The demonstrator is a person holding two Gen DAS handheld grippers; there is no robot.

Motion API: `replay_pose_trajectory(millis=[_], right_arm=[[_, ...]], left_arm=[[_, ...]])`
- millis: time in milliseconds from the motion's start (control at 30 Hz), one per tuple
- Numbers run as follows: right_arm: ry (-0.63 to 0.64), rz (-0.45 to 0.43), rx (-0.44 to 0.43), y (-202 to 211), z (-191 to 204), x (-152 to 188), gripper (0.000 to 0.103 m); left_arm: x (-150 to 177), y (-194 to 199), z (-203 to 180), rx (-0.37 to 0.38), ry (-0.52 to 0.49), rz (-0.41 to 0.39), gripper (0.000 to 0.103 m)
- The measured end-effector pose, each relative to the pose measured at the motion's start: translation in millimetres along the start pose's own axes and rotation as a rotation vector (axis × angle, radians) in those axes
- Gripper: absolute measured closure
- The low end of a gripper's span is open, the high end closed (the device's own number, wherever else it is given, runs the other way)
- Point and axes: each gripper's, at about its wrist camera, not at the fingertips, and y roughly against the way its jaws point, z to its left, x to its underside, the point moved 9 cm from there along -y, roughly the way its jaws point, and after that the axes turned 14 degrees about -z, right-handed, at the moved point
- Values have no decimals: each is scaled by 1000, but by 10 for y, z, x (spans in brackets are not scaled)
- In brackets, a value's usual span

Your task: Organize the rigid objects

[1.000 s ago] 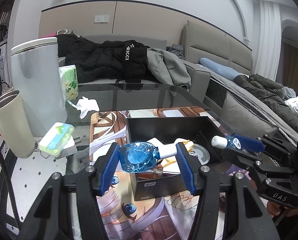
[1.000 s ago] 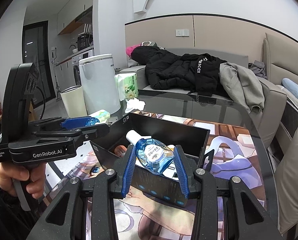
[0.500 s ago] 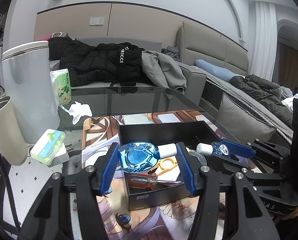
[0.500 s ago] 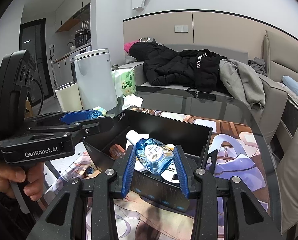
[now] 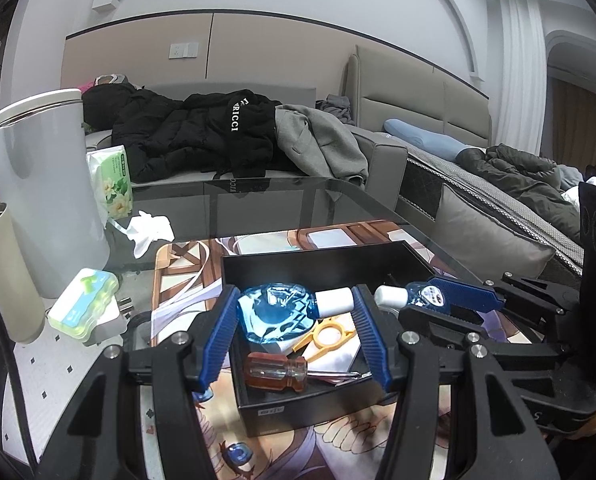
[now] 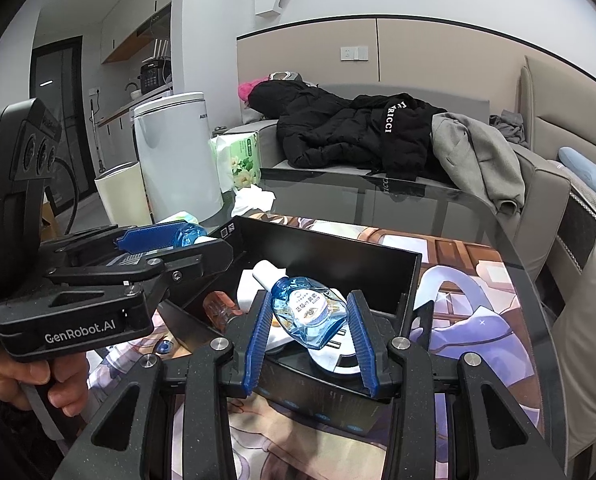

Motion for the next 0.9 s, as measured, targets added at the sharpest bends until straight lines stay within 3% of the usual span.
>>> replay_pose_trajectory(millis=[200,367,433,533,600,667,733,900], right_arm=[[14,-6,21,23,-38,-10,60],[17,-31,29,94,-73,-53,45],[14,-33,26,116,-87,-64,34],[14,-37,32,168,-119,-57,28],[15,-39,38,199,-131,-61,17],[15,-50,44,243,-150,-66,9],[16,-60,47,280,-162,-76,1],[2,-69,56,316,-247,-20,1]], left_arm=[[30,-24,-1,-16,-10,-12,46],[33,3,2,-32,-12,-26,44],[35,16,-3,-42,-15,-30,34],[27,64,-11,-52,-18,-37,25],[24,94,-14,-60,-22,-36,6],[11,138,9,-82,-24,-48,0],[10,174,17,-83,-17,-49,0],[19,222,48,-92,-6,-60,0]])
